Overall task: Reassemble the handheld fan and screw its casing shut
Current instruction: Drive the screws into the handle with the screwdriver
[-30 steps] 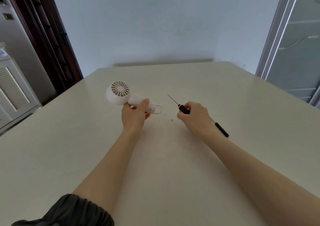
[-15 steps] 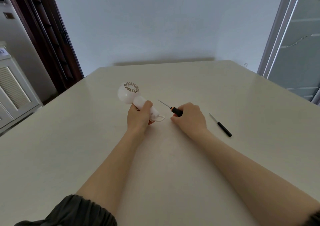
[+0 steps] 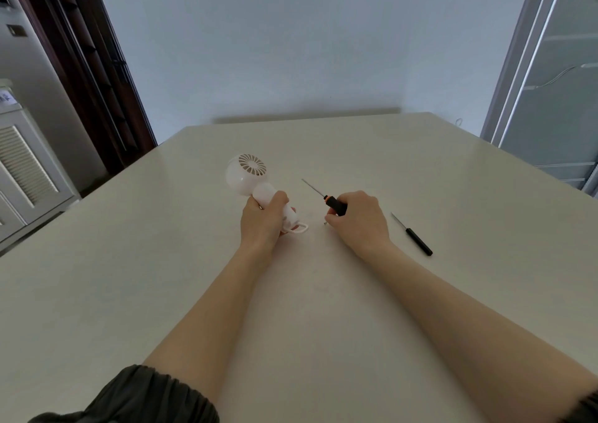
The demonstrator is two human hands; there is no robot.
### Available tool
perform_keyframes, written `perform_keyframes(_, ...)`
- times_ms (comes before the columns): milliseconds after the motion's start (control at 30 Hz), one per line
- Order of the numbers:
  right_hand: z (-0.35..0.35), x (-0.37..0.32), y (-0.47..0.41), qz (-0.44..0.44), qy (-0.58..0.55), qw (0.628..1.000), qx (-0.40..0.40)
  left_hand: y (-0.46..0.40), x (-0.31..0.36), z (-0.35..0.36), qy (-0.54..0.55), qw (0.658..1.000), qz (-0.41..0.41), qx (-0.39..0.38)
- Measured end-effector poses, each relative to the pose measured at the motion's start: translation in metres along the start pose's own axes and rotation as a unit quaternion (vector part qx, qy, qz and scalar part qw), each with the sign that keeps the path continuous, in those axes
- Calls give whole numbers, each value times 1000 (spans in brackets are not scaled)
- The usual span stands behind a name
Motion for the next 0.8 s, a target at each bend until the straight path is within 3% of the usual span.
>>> perform_keyframes(533, 3, -7, 3, -41, 108, 993, -25, 4, 3, 3, -8, 1000, 0, -3)
perform_keyframes(600, 2, -5, 2, -24, 59, 998, -19, 6, 5, 4, 9, 1000, -1, -10)
perform_keyframes(667, -2, -2, 0, 13, -69, 997, -20, 8, 6, 5, 16, 1000, -4, -20)
perform_keyframes(800, -8, -7, 2, 92, -301, 946, -78, 12, 10, 8, 0, 999, 2, -49)
Point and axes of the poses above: each hand's wrist, its own y-axis away from the middle knuckle, its own z-axis out of the palm, x = y × z, the point moved 4 cm from there along -y, towards the middle knuckle, and after that the axes turned 1 degree about x, right-handed, at the moved point
